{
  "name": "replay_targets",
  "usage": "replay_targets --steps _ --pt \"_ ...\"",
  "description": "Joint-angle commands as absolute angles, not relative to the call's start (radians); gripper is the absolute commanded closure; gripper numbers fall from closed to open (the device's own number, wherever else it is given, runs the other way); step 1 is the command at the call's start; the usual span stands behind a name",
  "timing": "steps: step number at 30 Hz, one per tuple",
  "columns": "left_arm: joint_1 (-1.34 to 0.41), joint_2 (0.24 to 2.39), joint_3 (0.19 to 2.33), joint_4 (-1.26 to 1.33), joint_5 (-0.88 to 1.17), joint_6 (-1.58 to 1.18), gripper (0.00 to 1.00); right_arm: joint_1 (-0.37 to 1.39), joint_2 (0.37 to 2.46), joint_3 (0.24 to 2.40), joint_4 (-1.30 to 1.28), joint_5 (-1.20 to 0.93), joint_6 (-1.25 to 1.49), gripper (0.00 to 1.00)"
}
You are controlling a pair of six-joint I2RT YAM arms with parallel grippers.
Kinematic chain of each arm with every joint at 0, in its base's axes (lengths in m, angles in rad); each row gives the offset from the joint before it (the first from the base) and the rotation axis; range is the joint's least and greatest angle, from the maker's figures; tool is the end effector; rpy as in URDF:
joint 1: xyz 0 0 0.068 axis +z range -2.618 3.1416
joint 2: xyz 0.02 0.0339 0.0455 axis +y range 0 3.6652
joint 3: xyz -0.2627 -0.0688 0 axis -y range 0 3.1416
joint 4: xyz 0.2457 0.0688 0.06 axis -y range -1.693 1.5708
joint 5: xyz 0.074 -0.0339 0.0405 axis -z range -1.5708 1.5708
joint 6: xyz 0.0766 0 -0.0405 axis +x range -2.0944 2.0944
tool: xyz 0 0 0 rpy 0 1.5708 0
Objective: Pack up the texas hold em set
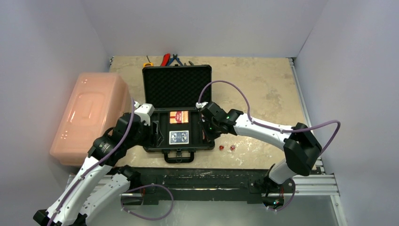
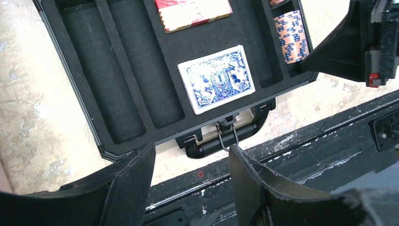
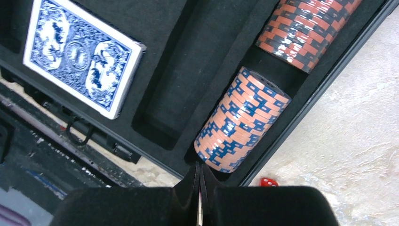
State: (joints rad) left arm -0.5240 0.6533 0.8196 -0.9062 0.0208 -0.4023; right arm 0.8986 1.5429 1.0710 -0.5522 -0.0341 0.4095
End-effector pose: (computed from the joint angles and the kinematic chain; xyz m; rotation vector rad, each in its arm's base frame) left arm 0.1334 -0.0789 0.2715 0.1545 2.3571 -0.4875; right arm 0.2078 0.2654 0.1892 -0.6626 2.6021 0.4943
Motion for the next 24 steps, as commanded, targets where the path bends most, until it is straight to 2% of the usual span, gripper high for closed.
replay_targets --steps 1,24 --pt "-0.535 0.651 0.818 -0.891 0.005 -0.414 0.42 0.905 1.559 1.066 -0.525 0.024 0.399 1.00" --pt "-0.547 0.653 0.819 -0.892 0.003 -0.413 0.42 0.905 1.675 1.219 -0.607 0.205 0.425 1.00"
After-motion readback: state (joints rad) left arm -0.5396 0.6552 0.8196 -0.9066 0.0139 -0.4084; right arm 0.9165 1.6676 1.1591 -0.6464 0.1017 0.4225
